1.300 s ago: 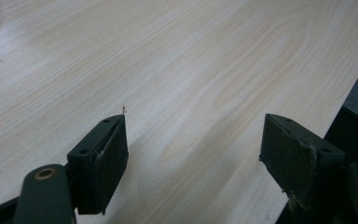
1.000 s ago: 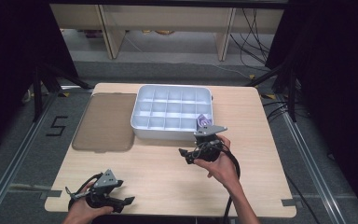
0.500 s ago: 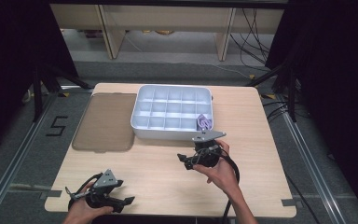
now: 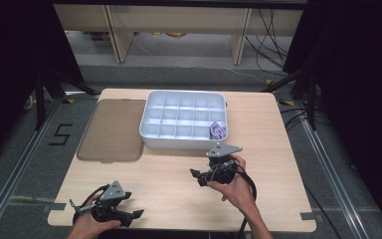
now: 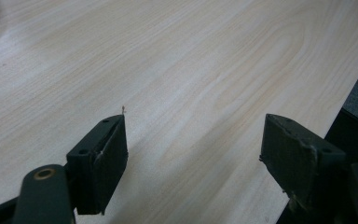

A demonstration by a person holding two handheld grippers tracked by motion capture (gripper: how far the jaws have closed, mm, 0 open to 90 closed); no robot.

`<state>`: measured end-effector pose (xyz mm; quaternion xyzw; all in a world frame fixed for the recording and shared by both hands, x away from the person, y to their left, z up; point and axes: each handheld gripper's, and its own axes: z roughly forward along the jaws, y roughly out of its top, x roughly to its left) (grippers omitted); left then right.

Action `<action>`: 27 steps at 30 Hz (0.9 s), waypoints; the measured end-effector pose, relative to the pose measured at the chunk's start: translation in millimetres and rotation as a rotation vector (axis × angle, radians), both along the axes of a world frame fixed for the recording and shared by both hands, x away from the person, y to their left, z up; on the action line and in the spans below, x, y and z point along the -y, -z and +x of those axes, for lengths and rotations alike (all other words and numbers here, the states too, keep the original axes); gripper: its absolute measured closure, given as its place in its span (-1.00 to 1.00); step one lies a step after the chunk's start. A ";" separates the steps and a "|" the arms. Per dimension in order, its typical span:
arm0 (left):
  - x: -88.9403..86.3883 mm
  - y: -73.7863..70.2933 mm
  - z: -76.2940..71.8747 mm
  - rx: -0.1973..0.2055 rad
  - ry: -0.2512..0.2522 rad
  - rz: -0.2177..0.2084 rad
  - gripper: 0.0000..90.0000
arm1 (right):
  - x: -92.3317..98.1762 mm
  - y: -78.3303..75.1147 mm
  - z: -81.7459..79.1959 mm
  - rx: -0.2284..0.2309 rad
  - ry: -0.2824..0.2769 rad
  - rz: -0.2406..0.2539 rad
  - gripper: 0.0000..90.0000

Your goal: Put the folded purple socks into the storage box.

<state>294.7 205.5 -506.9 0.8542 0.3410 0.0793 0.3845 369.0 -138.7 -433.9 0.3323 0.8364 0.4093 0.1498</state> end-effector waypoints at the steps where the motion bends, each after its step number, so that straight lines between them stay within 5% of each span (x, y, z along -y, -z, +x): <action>1: -0.9 -0.5 0.5 0.001 0.009 0.013 -0.51 | 0.3 0.2 -1.2 -0.011 0.000 -0.007 -0.56; 27: -0.1 -0.9 -0.2 -0.002 0.004 0.001 -0.51 | -0.2 23.1 -25.2 -0.033 -0.012 0.012 -0.61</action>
